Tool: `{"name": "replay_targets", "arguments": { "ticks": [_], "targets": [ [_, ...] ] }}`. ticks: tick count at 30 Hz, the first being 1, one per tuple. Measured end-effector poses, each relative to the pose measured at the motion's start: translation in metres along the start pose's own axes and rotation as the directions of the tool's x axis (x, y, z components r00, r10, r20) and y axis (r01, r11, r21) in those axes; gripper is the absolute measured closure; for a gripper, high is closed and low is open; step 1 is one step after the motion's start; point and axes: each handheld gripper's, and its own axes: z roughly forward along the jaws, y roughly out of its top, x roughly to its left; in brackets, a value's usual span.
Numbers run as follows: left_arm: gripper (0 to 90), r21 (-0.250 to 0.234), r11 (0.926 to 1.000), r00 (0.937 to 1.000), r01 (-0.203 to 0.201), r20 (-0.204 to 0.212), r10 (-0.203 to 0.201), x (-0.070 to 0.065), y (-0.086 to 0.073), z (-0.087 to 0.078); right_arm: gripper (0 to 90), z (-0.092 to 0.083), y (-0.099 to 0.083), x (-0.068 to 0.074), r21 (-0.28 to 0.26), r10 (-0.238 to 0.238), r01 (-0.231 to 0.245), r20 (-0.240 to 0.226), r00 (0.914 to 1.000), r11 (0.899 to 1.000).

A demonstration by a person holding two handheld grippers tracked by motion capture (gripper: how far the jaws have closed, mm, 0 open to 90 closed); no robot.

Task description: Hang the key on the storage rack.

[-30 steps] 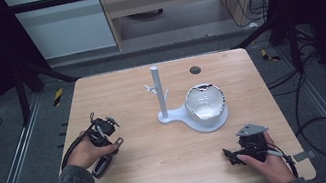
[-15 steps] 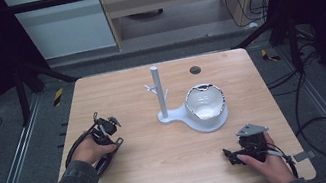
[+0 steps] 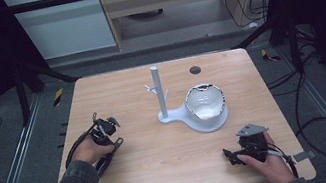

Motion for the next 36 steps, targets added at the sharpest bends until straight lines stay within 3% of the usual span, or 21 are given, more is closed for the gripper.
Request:
{"name": "replay_targets", "arguments": {
  "ticks": [4,9,17,22,31,36],
  "targets": [
    [78.2,0.003,1.0,0.9999,-0.008,0.008,0.008,-0.002,0.0,0.001,0.4,0.0,0.0,0.0,-0.001,-0.001,0.001,-0.002,1.0,1.0],
    [79.5,0.002,1.0,1.0,0.005,0.005,-0.005,-0.003,-0.001,0.001,0.4,0.0,0.0,0.0,-0.001,-0.001,0.001,-0.002,1.0,1.0],
    [79.8,-0.077,0.9969,0.9997,0.016,0.022,-0.014,-0.004,-0.011,-0.002,0.4,0.0,0.0,0.0,0.0,-0.001,0.001,-0.002,1.0,1.0],
    [79.8,-0.135,0.9899,0.9981,0.044,0.048,-0.038,0.0,-0.02,-0.007,0.4,0.0,0.0,0.0,-0.001,-0.002,0.002,-0.003,1.0,1.0],
    [79.9,-0.214,0.976,0.9989,0.039,0.033,-0.032,0.0,-0.033,-0.019,0.4,0.0,0.0,0.0,-0.001,-0.003,0.003,-0.005,1.0,1.0],
    [79.9,-0.263,0.9641,0.9992,0.04,0.021,-0.035,-0.003,-0.04,-0.026,0.4,0.0,0.0,0.0,-0.001,-0.003,0.003,-0.004,1.0,1.0]
  ]
}}
